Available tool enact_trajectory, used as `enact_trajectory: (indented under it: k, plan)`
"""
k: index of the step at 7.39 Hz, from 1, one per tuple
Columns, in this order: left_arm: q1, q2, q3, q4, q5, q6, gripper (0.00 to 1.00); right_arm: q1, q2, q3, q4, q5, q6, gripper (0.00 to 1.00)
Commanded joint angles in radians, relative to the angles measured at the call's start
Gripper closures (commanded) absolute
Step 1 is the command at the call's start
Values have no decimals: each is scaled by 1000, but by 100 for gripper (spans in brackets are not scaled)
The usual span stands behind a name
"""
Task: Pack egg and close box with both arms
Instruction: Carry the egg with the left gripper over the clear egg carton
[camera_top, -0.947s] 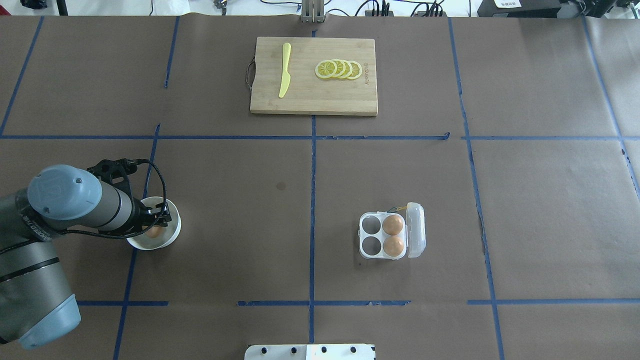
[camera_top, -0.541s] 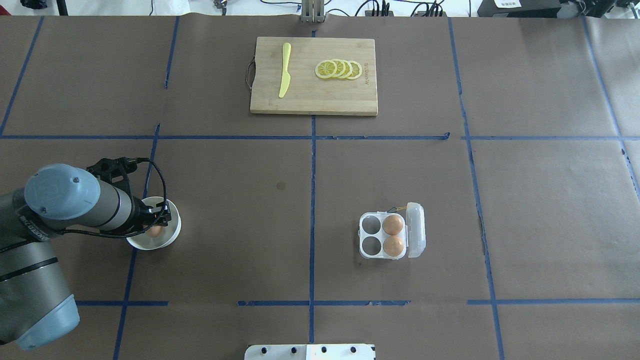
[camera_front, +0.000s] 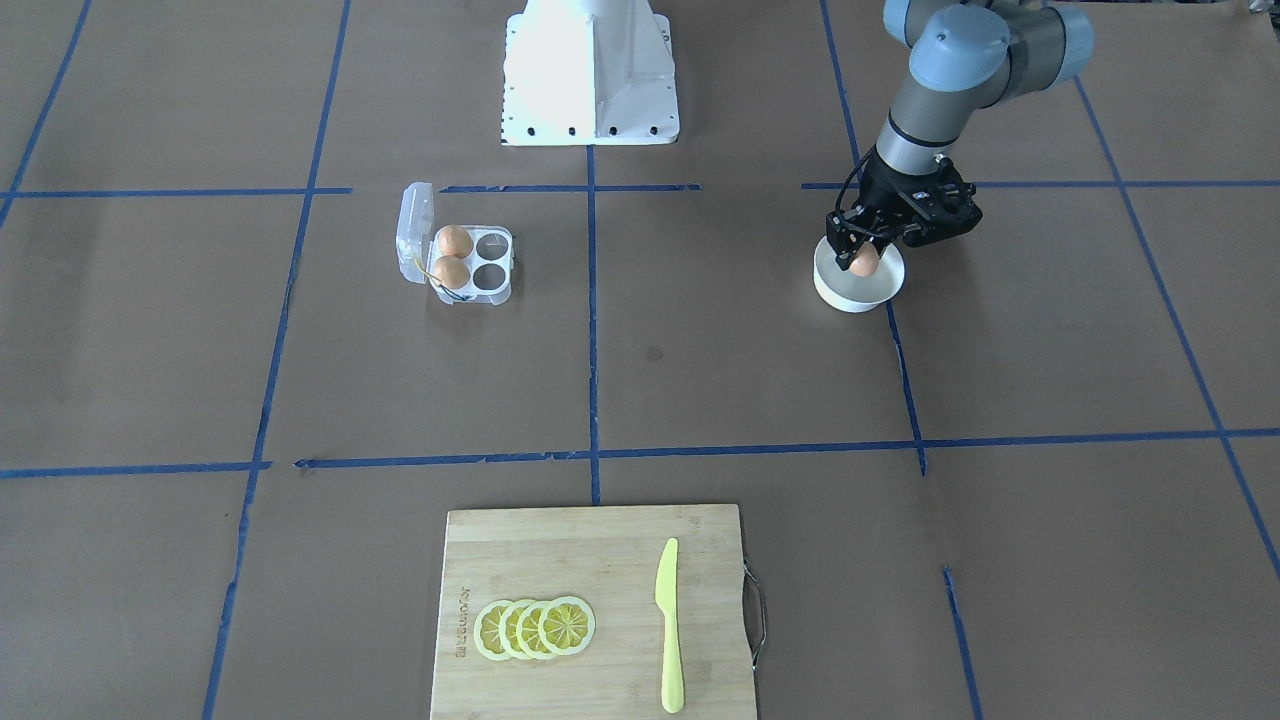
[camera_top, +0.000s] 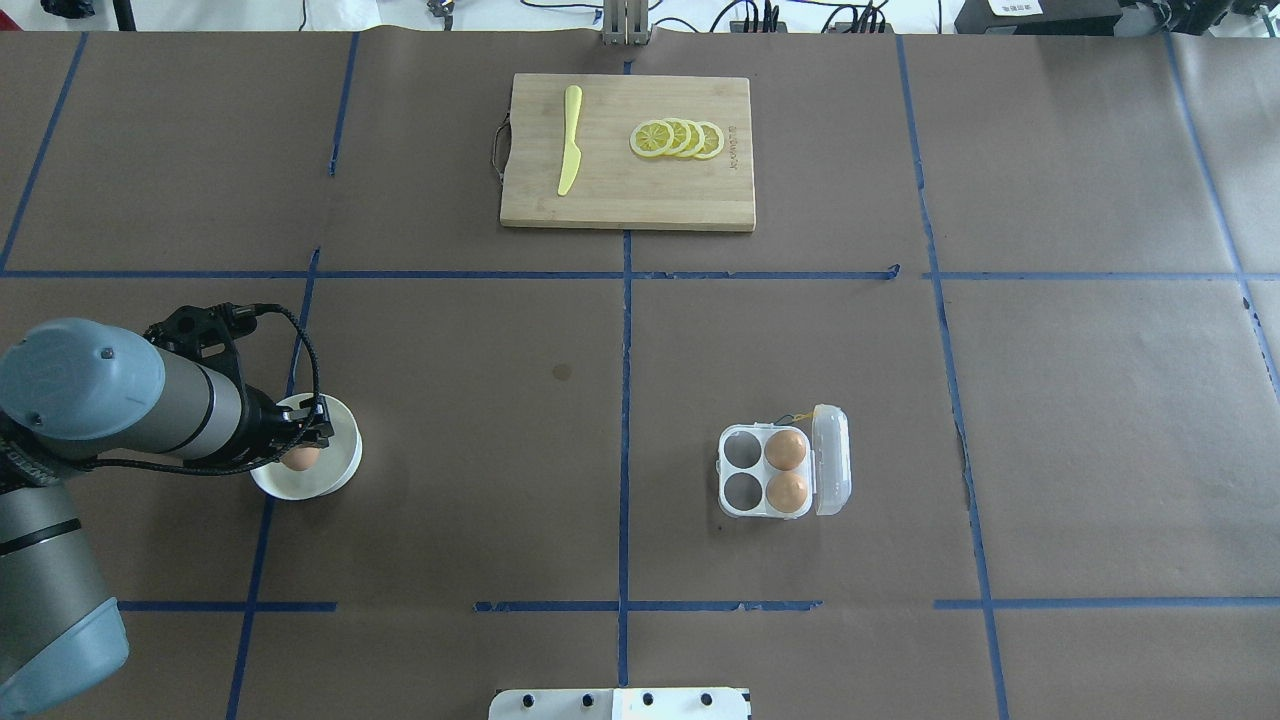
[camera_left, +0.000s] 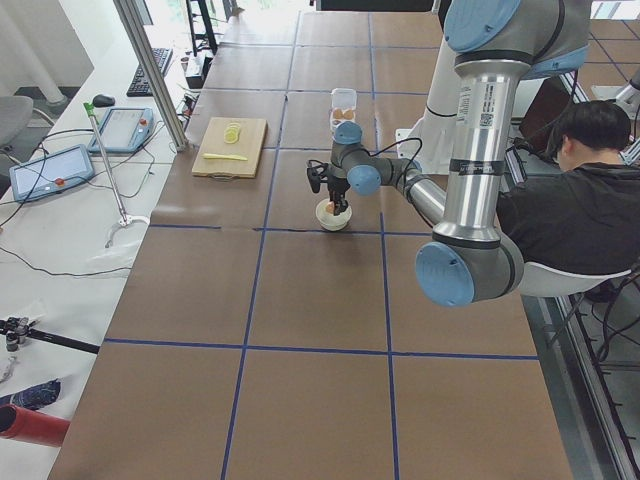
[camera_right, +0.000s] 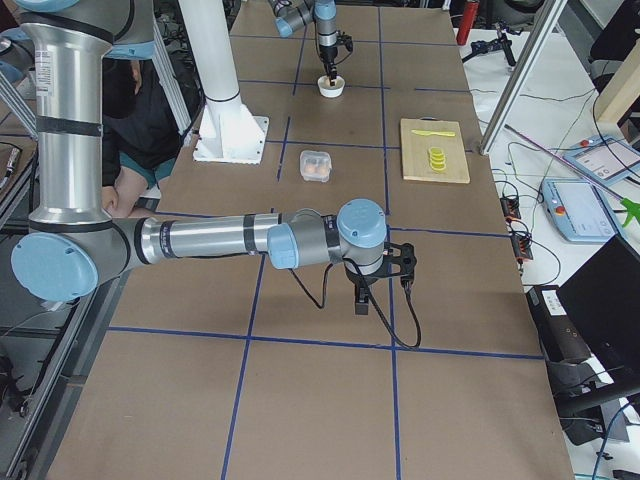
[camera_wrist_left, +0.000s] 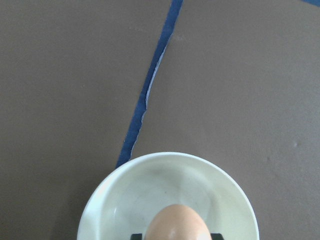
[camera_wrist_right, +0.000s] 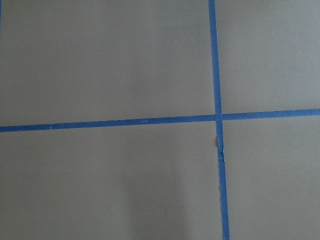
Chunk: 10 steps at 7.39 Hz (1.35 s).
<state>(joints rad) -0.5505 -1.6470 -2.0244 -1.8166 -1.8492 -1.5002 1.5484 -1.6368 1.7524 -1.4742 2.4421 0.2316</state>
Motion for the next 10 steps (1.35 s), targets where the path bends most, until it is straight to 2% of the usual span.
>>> enact_trajectory:
  k: [1, 2, 3, 5, 7, 8, 9, 10]
  plan:
    - [0, -31, -51, 54, 8, -3, 100, -1, 0, 2, 0, 0, -2, 0]
    - [4, -121, -33, 54, 39, -5, 100, -1, 0, 6, 3, 0, -2, 0]
    - [20, -219, 11, 53, 156, -24, 100, -1, 0, 6, 3, 0, -2, 0]
    - [99, -435, 128, 8, 284, -29, 100, -1, 2, 4, 0, 0, 0, 0]
    - [174, -459, 217, -357, 411, -29, 100, -1, 0, -1, 0, 2, -2, 0]
    - [207, -509, 307, -471, 451, -19, 100, 1, 0, -2, 0, 2, 0, 0]
    - [224, -595, 420, -490, 461, 7, 100, -1, 0, -5, -2, 2, 0, 0]
    - [228, -640, 471, -525, 462, 56, 100, 1, -2, -4, -3, 6, 0, 0]
